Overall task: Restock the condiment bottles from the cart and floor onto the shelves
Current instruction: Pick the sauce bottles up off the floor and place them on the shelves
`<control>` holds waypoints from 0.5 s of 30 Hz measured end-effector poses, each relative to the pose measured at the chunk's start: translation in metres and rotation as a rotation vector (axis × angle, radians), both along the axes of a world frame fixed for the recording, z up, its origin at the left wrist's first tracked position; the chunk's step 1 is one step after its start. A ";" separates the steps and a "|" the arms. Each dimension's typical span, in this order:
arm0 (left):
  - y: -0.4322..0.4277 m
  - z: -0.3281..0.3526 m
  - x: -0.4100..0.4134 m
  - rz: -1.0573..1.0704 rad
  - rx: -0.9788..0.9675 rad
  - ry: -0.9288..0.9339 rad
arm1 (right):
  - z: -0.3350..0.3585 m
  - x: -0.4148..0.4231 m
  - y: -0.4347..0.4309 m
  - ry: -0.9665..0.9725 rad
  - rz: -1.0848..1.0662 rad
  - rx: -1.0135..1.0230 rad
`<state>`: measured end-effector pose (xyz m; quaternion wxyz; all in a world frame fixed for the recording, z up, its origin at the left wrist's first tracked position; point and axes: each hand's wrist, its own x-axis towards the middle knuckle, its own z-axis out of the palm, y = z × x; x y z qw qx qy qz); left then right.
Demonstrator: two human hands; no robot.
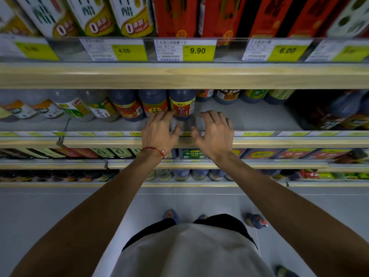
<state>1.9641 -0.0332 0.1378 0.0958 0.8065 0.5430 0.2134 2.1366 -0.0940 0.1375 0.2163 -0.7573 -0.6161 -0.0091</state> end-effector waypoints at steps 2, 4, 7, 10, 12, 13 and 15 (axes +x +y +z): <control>-0.008 0.009 -0.004 -0.033 0.037 0.084 | 0.005 0.004 -0.011 -0.096 0.047 -0.019; -0.015 0.014 -0.007 -0.067 0.070 0.165 | 0.010 0.008 -0.020 -0.138 0.083 -0.024; -0.023 0.018 -0.012 -0.114 0.113 0.253 | 0.016 0.010 -0.032 -0.160 0.117 0.007; -0.028 0.022 -0.018 -0.175 0.134 0.317 | 0.020 0.008 -0.044 -0.185 0.112 0.027; -0.030 0.026 -0.020 -0.251 0.164 0.340 | 0.023 0.002 -0.053 -0.199 0.075 0.036; -0.031 0.029 -0.021 -0.293 0.179 0.344 | 0.024 -0.001 -0.057 -0.208 0.054 0.039; -0.030 0.032 -0.023 -0.371 0.215 0.345 | 0.028 -0.009 -0.067 -0.237 0.006 0.038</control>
